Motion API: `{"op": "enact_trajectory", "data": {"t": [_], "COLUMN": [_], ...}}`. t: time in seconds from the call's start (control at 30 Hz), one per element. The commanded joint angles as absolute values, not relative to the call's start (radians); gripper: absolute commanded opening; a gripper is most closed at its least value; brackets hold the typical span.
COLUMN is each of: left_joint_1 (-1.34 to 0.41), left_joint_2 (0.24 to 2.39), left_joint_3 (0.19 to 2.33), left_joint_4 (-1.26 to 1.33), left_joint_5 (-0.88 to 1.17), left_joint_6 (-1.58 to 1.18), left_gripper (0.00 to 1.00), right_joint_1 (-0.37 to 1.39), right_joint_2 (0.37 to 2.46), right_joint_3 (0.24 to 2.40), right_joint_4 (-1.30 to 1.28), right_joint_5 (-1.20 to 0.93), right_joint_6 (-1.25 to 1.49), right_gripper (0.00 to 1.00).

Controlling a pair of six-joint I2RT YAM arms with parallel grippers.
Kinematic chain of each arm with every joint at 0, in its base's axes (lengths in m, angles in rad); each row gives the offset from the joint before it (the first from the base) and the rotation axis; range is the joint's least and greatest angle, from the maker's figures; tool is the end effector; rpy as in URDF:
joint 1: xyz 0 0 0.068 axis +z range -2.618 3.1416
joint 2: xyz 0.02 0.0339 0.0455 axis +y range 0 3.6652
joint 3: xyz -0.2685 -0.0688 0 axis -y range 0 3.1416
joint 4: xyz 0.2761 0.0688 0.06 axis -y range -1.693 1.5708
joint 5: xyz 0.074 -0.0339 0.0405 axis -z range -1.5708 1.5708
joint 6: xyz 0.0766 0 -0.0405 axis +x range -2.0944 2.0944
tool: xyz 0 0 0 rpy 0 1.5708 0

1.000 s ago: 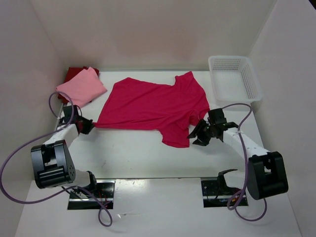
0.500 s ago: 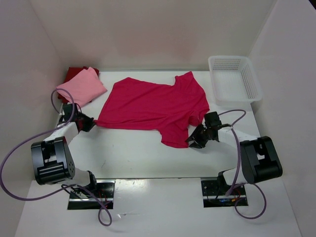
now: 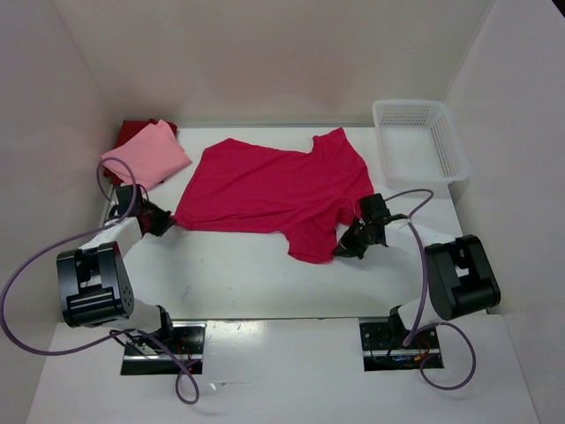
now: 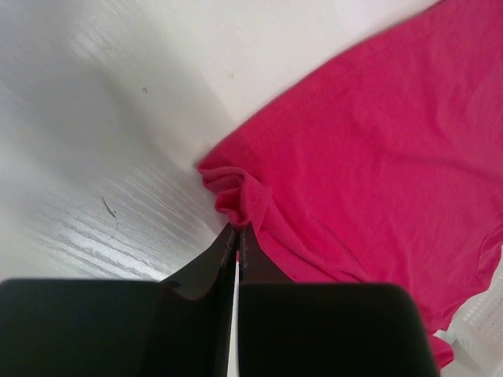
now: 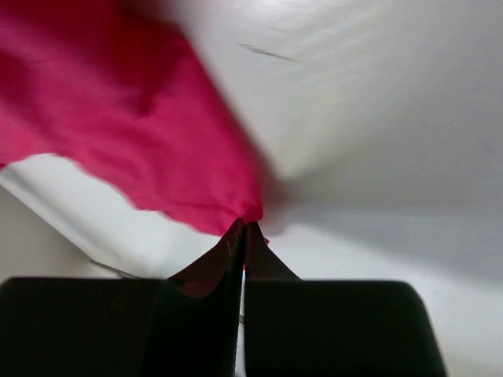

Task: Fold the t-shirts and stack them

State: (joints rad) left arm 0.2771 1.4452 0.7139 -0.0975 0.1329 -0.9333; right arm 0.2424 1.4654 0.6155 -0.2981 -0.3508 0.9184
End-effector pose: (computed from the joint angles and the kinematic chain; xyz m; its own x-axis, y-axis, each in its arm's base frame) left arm 0.3233 0.0814 0.1296 -0.2733 -0.9058 -0.3237 -0.6799 0.4200 -0.6012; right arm 0.2645 0.0925 0.0796 -0.8253 0.5646 -0.0001 0.4835 0.7068 0.5163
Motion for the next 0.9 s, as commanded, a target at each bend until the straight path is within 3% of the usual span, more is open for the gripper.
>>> {"op": "enact_trajectory", "data": {"t": [0.0, 0.2, 0.3, 0.43, 0.57, 0.73, 0.87], "left_joint_1": [0.244, 0.1, 0.1, 0.245, 0.4, 0.457, 0.457], "left_joint_2": [1.442, 1.454, 1.454, 1.445, 1.445, 1.433, 1.433], "left_joint_3": [0.785, 1.105, 1.365, 1.584, 1.756, 2.014, 1.95], "left_joint_4": [-0.097, -0.176, -0.236, -0.209, -0.196, -0.313, -0.278], "left_joint_5": [0.158, 0.192, 0.215, 0.452, 0.534, 0.486, 0.486], "left_joint_6": [-0.899, -0.85, -0.828, -0.906, -1.006, -0.959, -0.969], "left_gripper": [0.0, 0.0, 0.0, 0.0, 0.0, 0.0, 0.0], "right_joint_1": [0.259, 0.259, 0.259, 0.259, 0.246, 0.092, 0.04], "right_joint_2": [1.35, 1.289, 1.341, 1.446, 1.58, 1.58, 1.632], "right_joint_3": [0.8, 1.286, 1.608, 2.153, 2.614, 2.698, 2.621], "right_joint_4": [-0.432, -0.644, -0.748, -0.851, -0.916, -0.833, -0.805], "right_joint_5": [-0.252, -0.23, -0.212, -0.167, -0.167, -0.329, -0.386], "right_joint_6": [0.867, 0.764, 0.692, 0.641, 0.62, 0.678, 0.678], "right_gripper": [0.0, 0.0, 0.0, 0.0, 0.0, 0.0, 0.0]}}
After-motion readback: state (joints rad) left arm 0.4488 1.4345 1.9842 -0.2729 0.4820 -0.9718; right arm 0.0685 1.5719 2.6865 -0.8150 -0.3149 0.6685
